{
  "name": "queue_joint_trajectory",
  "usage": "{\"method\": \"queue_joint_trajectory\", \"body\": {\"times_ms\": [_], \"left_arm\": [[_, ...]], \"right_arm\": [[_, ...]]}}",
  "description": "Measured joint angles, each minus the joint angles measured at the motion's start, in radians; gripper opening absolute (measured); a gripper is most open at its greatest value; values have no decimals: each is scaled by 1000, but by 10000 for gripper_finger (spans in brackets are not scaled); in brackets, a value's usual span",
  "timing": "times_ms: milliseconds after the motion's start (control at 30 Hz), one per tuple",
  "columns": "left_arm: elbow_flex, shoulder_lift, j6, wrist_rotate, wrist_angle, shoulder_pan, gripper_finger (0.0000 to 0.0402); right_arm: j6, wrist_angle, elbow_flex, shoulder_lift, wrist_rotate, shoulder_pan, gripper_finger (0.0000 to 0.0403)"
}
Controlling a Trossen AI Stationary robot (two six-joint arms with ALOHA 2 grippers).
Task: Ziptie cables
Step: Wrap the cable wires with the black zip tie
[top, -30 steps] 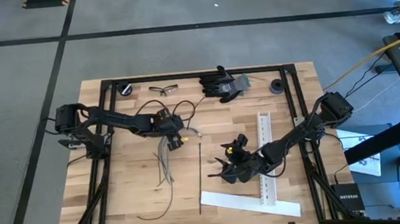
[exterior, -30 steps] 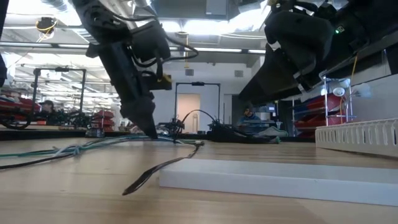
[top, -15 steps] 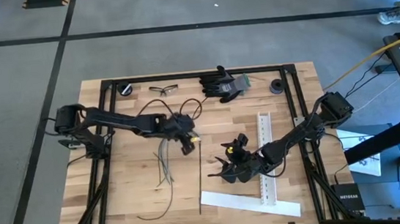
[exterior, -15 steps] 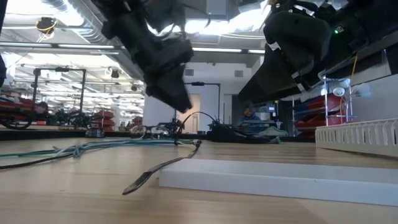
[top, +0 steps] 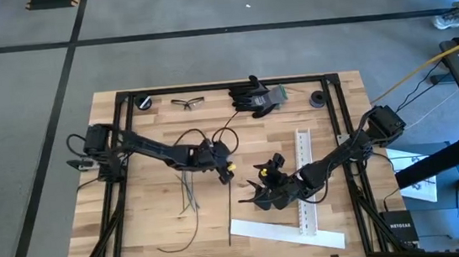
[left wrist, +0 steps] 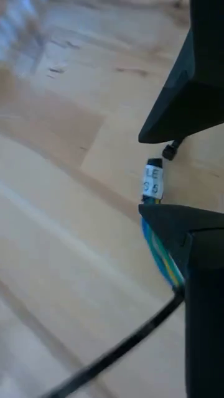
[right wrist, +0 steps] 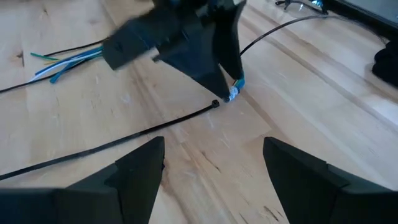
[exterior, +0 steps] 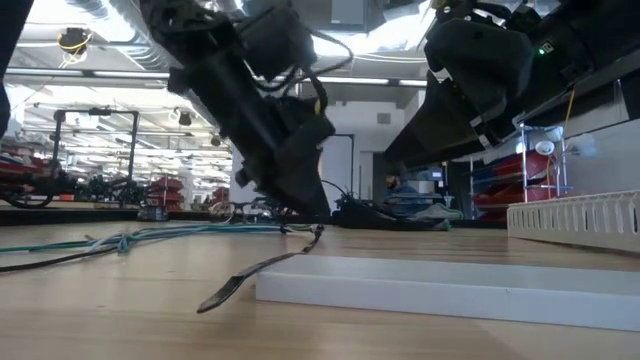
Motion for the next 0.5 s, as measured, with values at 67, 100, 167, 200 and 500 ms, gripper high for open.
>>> {"method": "queue_joint_trajectory", "body": {"times_ms": [67, 100, 167, 200, 500], "left_arm": [[0, 36, -8, 7, 17, 4, 151], [0, 49, -10, 13, 29, 5, 151], [1, 61, -11, 40, 45, 4, 151], [2, 64, -11, 40, 47, 0, 151], [2, 67, 4, 46, 39, -6, 148]], "right_arm": [[1, 0, 0, 0, -1, 0, 260], [2, 0, 0, 0, -1, 0, 260], [2, 0, 0, 0, -1, 0, 260], [2, 0, 0, 0, -1, 0, 260], [9, 2, 0, 35, -13, 0, 260]]}}
